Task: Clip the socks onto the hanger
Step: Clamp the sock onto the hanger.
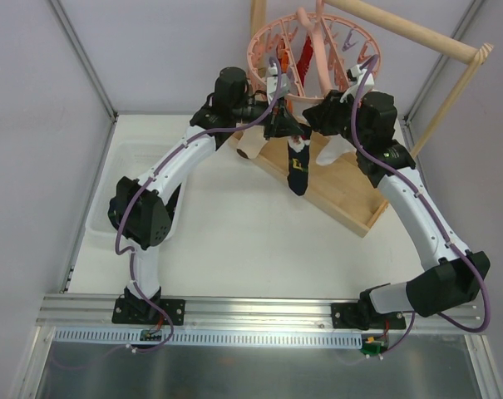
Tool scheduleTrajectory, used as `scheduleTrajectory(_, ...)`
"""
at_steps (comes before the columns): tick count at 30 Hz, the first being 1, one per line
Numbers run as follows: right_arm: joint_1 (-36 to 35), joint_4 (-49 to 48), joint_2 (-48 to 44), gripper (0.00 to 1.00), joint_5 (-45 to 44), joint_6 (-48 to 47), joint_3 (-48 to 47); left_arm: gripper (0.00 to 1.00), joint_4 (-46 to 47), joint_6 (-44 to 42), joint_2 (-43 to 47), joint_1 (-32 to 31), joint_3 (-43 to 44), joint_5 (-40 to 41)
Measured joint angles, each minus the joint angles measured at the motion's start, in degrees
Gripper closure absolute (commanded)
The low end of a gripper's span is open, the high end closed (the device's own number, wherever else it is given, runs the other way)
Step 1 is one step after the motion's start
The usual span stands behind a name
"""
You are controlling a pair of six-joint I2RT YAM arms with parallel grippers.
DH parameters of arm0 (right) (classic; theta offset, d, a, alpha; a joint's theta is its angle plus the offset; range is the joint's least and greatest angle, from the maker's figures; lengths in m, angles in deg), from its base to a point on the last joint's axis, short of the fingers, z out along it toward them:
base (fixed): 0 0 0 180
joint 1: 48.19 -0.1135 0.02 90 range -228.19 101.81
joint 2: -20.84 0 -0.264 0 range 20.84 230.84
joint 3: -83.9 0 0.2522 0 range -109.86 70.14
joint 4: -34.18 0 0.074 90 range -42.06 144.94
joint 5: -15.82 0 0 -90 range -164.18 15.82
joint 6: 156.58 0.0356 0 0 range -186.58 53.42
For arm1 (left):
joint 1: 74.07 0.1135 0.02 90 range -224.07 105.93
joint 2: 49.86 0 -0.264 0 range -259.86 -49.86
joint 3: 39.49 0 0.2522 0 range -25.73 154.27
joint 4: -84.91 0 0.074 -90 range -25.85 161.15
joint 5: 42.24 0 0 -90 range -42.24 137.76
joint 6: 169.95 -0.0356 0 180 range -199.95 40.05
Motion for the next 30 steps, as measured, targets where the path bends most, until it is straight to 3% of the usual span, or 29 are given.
scheduleTrajectory(30, 0.3, -0.3, -0.7, 0.99, -0.2, -0.6, 0.8, 1.00, 0.0, 0.0, -2.0, 0.2, 5.7, 3.2)
